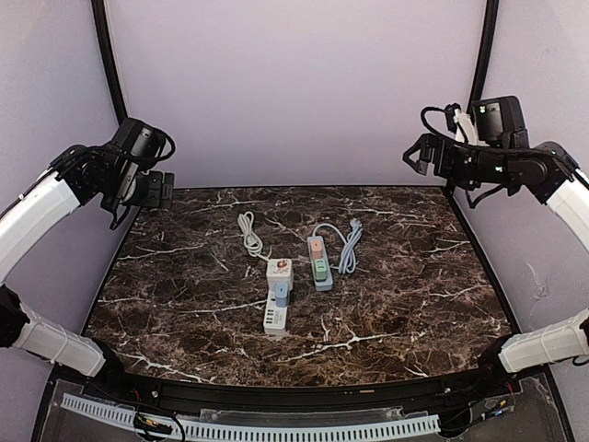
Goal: Insert the plug
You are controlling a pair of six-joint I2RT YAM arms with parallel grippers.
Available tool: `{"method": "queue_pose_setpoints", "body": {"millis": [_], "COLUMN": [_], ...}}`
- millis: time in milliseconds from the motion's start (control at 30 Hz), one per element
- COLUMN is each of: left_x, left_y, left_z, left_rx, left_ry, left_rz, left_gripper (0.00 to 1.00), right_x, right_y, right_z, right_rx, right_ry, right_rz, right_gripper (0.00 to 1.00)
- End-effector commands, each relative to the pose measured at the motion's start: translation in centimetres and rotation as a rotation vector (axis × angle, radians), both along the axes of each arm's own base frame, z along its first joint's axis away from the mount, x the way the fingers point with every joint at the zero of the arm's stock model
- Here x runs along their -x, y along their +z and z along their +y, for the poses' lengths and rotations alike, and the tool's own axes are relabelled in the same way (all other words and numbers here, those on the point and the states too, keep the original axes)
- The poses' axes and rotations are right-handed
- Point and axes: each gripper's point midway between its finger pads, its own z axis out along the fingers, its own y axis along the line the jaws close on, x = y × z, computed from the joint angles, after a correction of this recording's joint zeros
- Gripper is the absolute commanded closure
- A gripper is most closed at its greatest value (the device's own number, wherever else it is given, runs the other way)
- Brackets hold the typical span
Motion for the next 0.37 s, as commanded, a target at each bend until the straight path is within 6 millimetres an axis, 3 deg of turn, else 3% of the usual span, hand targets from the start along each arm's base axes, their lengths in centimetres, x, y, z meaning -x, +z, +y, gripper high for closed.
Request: {"method": "queue_pose_setpoints", "body": {"millis": [0, 333], "left_x": [-0.69, -0.96], "left_y": [1.18, 1.30], "left_z": [-0.46, -0.98], "left_rx": [-0.004, -0.024], "left_ry": [-0.047, -0.088], "left_rz": [-0.035, -0.018], "left_gripper": [0.01, 0.01], "right_x": [-0.53, -1.26], "right_y": [0.80, 0.47], "right_z": [0.35, 0.70], "right_rx": [-0.067, -0.130], "right_ry": [-0.024, -0.046], "right_rz": [-0.045, -0.077], "right_gripper": [0.01, 0.01]}}
